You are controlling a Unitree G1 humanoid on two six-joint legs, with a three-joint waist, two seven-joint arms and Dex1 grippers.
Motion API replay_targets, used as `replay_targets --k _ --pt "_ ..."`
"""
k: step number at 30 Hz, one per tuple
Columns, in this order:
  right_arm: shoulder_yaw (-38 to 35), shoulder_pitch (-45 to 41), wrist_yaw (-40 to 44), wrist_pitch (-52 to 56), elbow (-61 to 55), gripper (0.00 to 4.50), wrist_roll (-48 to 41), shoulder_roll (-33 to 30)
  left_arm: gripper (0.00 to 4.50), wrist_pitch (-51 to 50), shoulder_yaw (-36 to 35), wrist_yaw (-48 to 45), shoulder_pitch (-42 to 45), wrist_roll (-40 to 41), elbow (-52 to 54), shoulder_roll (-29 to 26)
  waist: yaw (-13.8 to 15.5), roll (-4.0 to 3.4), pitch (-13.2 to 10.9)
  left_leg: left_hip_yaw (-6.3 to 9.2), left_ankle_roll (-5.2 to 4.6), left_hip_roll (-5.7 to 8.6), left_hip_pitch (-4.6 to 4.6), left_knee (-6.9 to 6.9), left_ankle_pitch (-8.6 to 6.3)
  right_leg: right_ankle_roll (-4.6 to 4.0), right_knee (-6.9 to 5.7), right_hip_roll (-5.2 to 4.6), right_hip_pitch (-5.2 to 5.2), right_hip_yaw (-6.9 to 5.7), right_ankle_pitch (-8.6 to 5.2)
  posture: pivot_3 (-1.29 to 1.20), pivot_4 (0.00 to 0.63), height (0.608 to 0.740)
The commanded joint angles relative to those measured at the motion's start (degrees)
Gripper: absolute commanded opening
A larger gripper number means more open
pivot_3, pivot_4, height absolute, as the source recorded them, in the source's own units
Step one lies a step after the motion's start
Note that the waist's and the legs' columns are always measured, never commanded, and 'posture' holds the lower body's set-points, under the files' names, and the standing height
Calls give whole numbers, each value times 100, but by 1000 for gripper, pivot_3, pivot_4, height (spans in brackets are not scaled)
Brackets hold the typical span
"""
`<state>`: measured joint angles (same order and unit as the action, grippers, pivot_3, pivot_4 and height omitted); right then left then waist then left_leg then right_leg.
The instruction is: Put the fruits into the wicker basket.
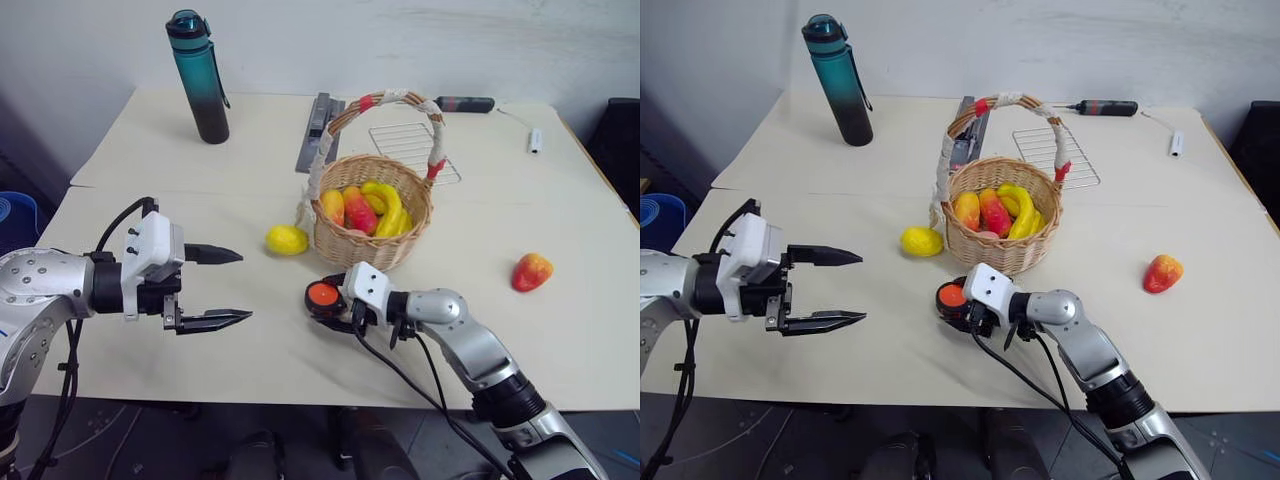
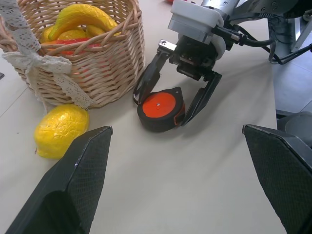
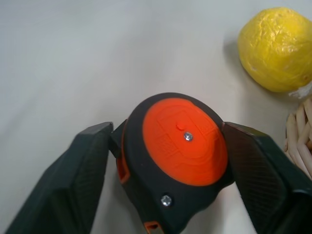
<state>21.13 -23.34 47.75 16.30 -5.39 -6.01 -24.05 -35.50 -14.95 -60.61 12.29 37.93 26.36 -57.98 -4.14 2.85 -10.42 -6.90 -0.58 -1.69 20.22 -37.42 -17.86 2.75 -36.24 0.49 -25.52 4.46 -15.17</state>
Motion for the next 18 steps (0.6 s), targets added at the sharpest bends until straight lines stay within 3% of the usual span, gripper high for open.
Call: replay_targets --k 1,3,7,10,15,16,18 --pt "-202 98 93 196 4 2584 -106 -129 4500 111 -101 33 117 -7 32 -14 -5 4 3 0 0 0 0 -1 0 0 0 -1 1 0 0 0 150 740" --pt "-300 112 198 293 -159 2034 -286 -158 4500 120 -69 23 164 -11 0 -11 -4 5 3 1 0 0 0 -1 0 0 0 -1 1 0 0 0 150 740" --pt "-420 169 325 466 -413 2034 -489 -270 4500 165 -1 -11 247 -37 -92 4 3 6 4 2 0 0 1 2 0 0 1 -2 1 -2 0 0 150 740" --pt "-512 330 464 848 -699 2614 -770 -383 4500 231 80 -28 325 -72 -182 25 22 6 3 7 0 0 2 4 0 -1 1 -3 0 -8 -1 0 150 740" --pt "-552 512 421 894 -964 4263 -775 -505 4500 303 149 -54 383 -94 -268 42 -9 5 3 7 2 -1 4 9 -3 -5 3 -2 -2 -11 -3 0 150 740" --pt "-583 537 406 919 -1010 4473 -793 -522 4500 307 153 -61 389 -89 -275 45 -19 5 3 9 2 -2 4 9 -3 -5 3 -2 -2 -12 -3 0 150 740" --pt "-630 572 346 928 -1049 4473 -790 -531 4500 306 161 -75 404 -77 -285 52 -28 5 3 9 2 -2 4 9 -3 -5 3 -2 -2 -13 -3 0 150 740"
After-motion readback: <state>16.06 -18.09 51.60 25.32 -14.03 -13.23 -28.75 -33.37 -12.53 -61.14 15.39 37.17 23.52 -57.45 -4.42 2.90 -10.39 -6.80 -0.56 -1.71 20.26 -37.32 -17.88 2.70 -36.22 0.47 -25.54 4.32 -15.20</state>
